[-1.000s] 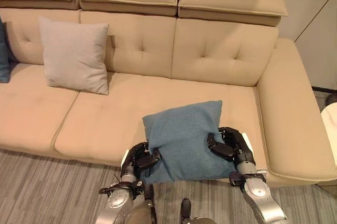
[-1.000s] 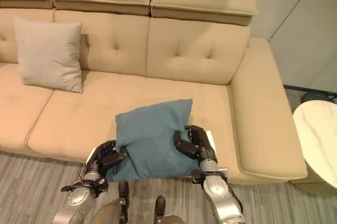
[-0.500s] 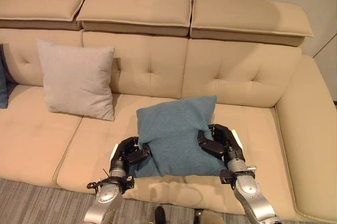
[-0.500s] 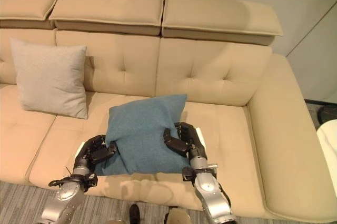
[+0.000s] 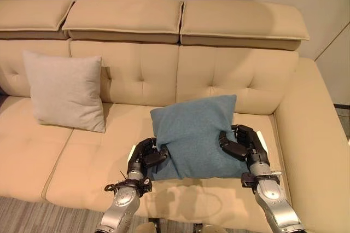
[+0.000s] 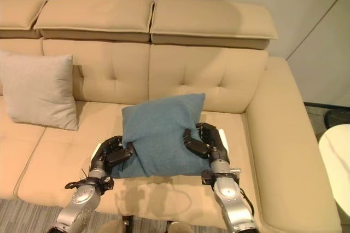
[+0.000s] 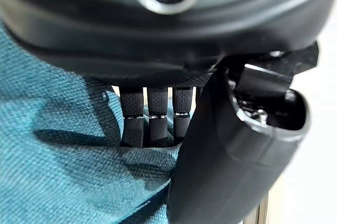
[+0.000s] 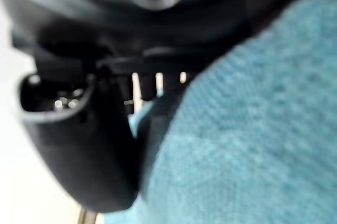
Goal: Pick up all the scattered cushions and arrange them neatly on the sofa.
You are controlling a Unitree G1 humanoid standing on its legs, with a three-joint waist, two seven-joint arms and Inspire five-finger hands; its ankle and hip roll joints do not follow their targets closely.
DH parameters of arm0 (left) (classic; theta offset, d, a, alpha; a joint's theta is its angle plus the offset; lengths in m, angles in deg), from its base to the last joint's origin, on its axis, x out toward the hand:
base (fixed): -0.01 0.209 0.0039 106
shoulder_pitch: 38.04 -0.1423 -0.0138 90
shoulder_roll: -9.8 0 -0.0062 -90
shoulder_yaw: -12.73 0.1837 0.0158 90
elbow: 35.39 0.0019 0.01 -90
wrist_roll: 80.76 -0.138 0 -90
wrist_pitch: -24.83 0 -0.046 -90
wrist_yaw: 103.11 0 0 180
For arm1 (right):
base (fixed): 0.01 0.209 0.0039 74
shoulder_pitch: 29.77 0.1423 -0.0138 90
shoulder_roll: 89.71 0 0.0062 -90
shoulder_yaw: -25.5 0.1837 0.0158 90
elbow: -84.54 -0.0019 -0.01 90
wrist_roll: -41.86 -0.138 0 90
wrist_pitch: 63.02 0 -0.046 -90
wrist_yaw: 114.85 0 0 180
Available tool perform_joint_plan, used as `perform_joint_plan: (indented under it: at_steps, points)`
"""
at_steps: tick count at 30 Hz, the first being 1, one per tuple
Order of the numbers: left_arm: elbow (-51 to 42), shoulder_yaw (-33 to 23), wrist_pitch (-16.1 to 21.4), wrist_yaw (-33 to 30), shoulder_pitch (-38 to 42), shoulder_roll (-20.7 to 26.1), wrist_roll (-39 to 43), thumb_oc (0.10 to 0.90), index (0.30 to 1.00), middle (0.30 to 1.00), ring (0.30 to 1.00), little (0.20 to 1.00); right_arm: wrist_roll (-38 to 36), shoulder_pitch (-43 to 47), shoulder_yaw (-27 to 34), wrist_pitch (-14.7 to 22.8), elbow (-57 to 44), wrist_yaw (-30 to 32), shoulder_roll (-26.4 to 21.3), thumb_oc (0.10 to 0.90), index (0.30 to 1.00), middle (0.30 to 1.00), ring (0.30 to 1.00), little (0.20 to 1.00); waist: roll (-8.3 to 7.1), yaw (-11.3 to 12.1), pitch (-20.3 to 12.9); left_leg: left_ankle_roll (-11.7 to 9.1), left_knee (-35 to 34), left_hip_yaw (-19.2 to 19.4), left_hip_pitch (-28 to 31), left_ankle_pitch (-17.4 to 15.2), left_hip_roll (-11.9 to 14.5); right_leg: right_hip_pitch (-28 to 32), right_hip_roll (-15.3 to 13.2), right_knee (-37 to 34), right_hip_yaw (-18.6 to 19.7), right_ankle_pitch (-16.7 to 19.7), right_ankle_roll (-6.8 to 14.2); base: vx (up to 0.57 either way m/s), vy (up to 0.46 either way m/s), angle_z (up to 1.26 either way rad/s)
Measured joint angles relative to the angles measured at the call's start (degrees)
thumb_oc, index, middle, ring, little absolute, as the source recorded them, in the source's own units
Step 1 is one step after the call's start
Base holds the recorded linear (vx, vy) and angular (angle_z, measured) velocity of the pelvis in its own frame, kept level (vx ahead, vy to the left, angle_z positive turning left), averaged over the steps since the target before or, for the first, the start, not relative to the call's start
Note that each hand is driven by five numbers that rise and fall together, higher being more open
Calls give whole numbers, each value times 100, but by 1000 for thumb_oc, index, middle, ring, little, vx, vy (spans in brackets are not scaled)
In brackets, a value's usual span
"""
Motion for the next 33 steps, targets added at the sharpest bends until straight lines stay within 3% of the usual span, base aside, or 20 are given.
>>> perform_joint_plan:
  at_steps: [2,5,7,10,15,20,24,29,31,33]
  points:
    - [-10,44,-11,-7,77,58,-12,400,300,300,300,300,10,-66,24,-2,1,40,82,400,300,300,300,300,50,-71,-23,53,-306,46,159,239,-18,-17,-36,-3,59,16,187,68,41,-28]
    - [-48,50,-8,-7,117,129,-123,400,300,300,300,300,8,-161,6,3,-4,61,86,400,300,300,300,300,27,-171,-24,92,-411,105,235,267,-255,-9,-262,-6,96,-28,325,76,62,-3]
    - [-180,33,-8,-83,116,291,-232,400,300,300,300,300,9,-156,-31,3,-4,60,192,400,300,300,300,300,30,-117,-25,105,-410,174,243,258,-363,-17,-396,-9,166,-36,407,56,84,-4]
    - [-229,-18,-7,-228,124,352,-292,400,300,300,300,300,21,-33,-75,3,-5,72,287,400,300,300,300,300,54,9,-37,105,-411,203,289,258,-358,0,-394,-10,235,-41,415,47,40,-9]
    - [-515,-65,-11,-540,552,428,-536,400,300,300,300,300,67,554,-39,0,-72,338,211,400,300,300,300,300,72,3,-31,177,-416,298,301,203,-290,-16,-338,-45,264,-20,428,58,27,-8]
    - [-912,-140,13,-1361,1918,435,-1134,400,300,300,300,300,424,1622,39,136,-470,1188,28,400,300,300,300,300,166,-15,-22,178,-415,297,286,205,-289,-40,-335,-45,272,3,421,13,2,-1]
    - [-1009,-221,363,-1735,2310,321,-1379,400,300,300,300,300,846,2107,23,466,-567,1638,14,400,300,300,300,300,197,-7,-30,175,-410,300,252,212,-281,-75,-323,-8,268,1,419,-100,-7,-1]
    - [-517,-49,659,-2628,3445,166,-1727,400,300,300,300,300,1571,3323,-221,665,-117,2671,-216,400,300,300,300,300,323,12,-24,180,-408,188,-443,394,-280,-725,-317,-2,221,93,391,-256,-17,9]
    - [388,137,916,-2865,4077,117,-1758,400,300,300,300,300,1817,4197,-466,743,849,3020,-273,400,300,300,300,300,396,3,-32,179,-247,185,-898,460,-276,-1214,-330,220,199,72,431,-170,-23,6]
    - [1261,225,913,-2962,4866,38,-1668,400,300,300,300,300,1837,5104,-692,650,1703,3169,-459,400,300,300,300,300,494,96,-29,139,-305,167,-1395,557,-251,-1632,-288,-4,203,313,421,-101,-27,-5]
